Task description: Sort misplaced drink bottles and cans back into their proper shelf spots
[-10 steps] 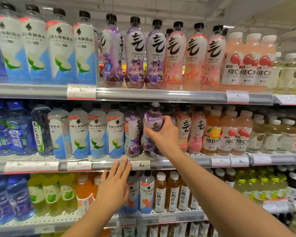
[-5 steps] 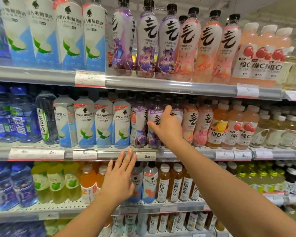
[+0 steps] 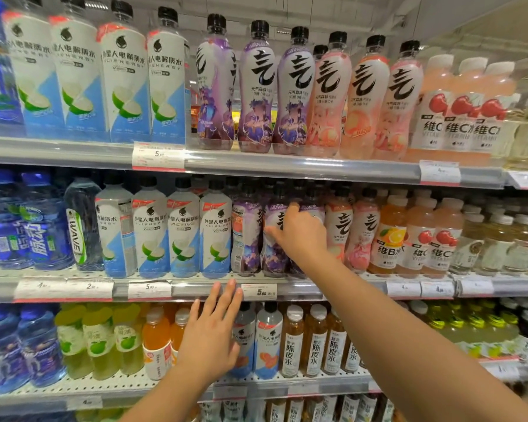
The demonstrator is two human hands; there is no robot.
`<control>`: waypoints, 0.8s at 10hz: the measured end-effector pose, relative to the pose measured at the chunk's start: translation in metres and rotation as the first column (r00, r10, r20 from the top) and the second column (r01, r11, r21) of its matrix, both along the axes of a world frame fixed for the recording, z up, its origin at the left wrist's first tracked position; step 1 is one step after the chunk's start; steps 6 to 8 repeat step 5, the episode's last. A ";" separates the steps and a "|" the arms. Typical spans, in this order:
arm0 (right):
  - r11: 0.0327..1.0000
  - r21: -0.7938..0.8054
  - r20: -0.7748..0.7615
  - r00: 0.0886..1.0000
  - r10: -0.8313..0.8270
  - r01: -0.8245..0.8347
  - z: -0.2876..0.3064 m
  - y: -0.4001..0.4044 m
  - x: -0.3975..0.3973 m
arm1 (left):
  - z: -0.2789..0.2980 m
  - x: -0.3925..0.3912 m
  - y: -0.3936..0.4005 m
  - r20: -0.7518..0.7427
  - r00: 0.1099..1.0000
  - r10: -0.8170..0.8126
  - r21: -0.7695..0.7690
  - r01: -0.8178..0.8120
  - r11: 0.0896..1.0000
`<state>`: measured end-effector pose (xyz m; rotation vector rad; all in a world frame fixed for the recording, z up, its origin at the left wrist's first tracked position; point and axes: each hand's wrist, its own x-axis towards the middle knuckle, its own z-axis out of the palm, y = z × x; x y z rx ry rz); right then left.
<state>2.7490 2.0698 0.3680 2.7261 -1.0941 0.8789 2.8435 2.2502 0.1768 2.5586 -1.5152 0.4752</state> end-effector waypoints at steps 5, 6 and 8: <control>0.911 0.128 0.127 0.918 0.376 -0.391 -0.060 -0.008 -0.050 | 0.021 -0.022 0.000 -0.012 0.996 0.089 0.078 -0.088 0.993; 0.911 0.128 0.127 0.918 0.376 -0.391 -0.060 -0.008 -0.050 | 0.021 -0.022 0.000 -0.012 0.996 0.089 0.078 -0.088 0.993; 0.911 0.128 0.127 0.918 0.376 -0.391 -0.060 -0.008 -0.050 | 0.021 -0.022 0.000 -0.012 0.996 0.089 0.078 -0.088 0.993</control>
